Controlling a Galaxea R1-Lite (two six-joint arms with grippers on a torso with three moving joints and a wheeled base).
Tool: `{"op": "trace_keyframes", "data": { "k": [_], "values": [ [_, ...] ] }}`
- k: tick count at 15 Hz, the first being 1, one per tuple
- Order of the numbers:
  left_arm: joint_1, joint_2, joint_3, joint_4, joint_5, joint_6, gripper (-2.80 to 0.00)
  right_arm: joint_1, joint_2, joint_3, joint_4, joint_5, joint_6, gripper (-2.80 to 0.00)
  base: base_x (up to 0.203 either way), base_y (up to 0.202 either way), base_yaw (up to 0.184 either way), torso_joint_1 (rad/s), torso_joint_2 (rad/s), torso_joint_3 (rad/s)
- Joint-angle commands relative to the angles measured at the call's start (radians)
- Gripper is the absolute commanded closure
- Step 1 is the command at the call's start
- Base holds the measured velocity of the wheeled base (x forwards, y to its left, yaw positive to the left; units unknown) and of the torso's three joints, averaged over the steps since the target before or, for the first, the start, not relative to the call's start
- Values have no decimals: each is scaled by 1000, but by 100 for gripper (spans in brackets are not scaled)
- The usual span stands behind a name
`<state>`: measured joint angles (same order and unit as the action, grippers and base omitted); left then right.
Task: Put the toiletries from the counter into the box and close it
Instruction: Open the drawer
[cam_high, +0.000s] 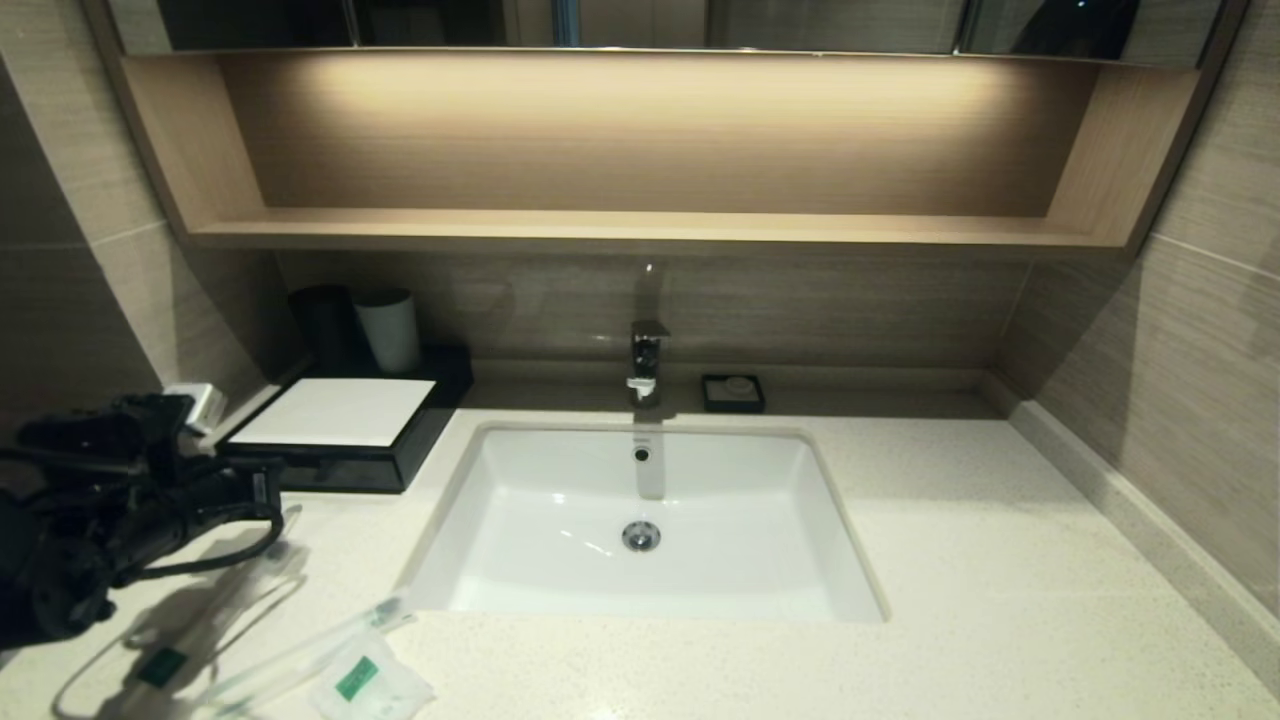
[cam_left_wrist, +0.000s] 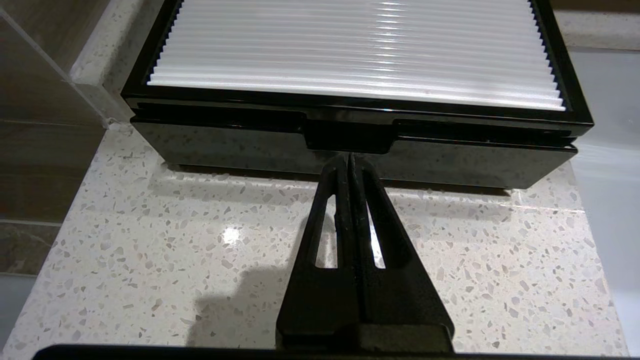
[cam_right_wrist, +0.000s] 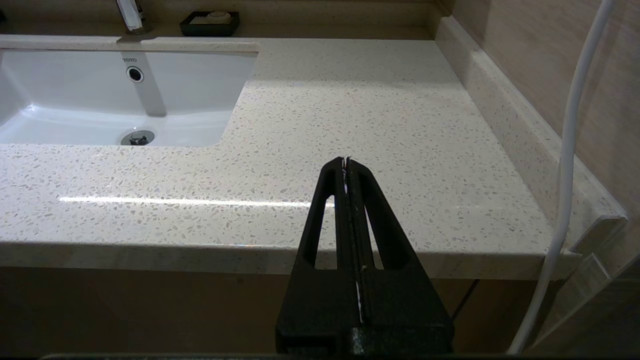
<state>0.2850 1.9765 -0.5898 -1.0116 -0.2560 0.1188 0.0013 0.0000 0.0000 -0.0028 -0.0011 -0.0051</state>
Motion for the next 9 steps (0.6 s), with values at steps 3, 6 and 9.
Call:
{"op": "trace_keyframes", "data": {
  "k": [3, 6, 9],
  "values": [
    [9, 50, 7, -55, -2, -1, 0, 0, -2, 2, 0, 0, 1, 0, 0, 0, 0, 0, 0, 0],
    [9, 48, 7, -56, -2, -4, 0, 0, -2, 2, 0, 0, 0, 0, 0, 0, 0, 0, 0, 0],
    [8, 44, 7, -56, -3, -8, 0, 0, -2, 2, 0, 0, -1, 0, 0, 0, 0, 0, 0, 0]
  ]
}}
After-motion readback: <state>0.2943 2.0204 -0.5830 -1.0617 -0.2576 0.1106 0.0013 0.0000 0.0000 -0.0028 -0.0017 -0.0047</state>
